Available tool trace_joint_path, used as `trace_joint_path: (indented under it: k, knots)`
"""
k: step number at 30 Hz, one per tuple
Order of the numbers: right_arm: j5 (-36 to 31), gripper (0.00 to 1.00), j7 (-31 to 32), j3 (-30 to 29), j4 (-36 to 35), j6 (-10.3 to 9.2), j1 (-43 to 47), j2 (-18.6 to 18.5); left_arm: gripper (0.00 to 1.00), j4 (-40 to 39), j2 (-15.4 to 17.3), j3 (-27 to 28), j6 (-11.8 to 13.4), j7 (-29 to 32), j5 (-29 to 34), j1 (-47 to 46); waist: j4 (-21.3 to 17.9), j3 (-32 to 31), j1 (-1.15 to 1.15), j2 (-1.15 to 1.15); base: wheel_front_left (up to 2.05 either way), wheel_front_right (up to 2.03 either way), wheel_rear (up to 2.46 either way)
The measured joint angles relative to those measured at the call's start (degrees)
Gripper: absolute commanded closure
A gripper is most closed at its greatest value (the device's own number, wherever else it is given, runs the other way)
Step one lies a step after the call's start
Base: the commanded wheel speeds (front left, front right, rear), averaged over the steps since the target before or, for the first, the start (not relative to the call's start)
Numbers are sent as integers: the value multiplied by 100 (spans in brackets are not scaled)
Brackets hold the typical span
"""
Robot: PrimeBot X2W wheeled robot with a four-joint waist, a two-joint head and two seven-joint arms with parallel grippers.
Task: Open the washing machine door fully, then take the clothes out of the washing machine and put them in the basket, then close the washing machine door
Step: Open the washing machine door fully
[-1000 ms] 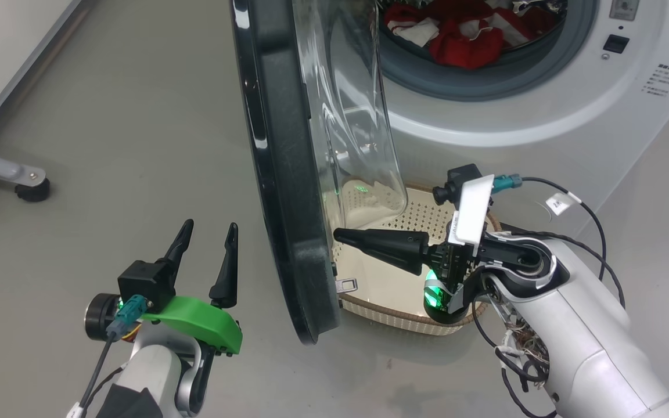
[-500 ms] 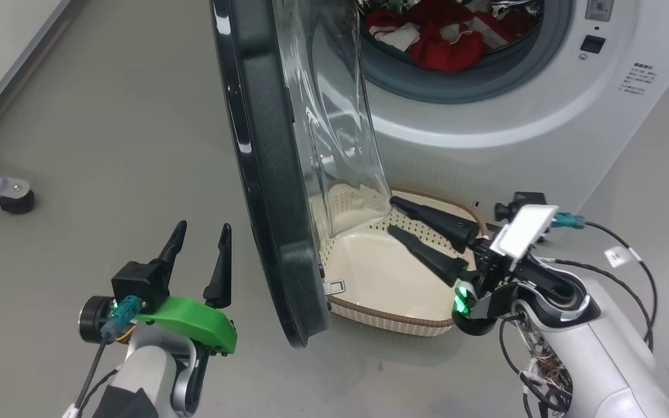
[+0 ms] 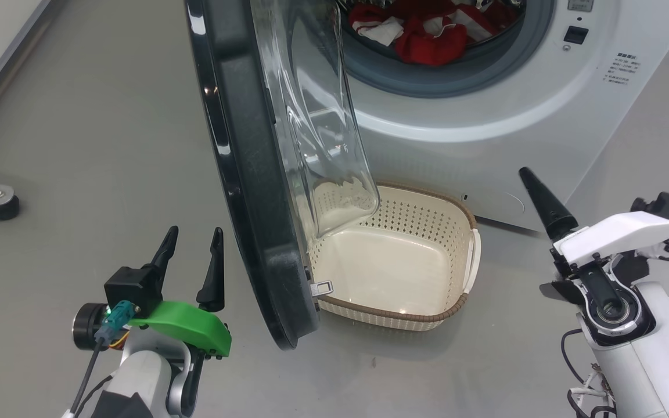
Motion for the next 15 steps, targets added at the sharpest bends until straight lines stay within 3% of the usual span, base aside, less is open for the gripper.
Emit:
trace_joint_path:
  k: [9, 15]
  knots:
    - [-2515, 0, -1536, 719, -78, 2, -34, -666, 0, 1, -1, 12, -1, 0, 15, -1, -49, 37, 0, 0, 0, 0, 0]
    - [-3627, 0, -2316, 1029, 119, -7, -83, -772, 0, 5, -1, 14, -2, 0, 15, -2, -49, 34, 0, 0, 0, 0, 0]
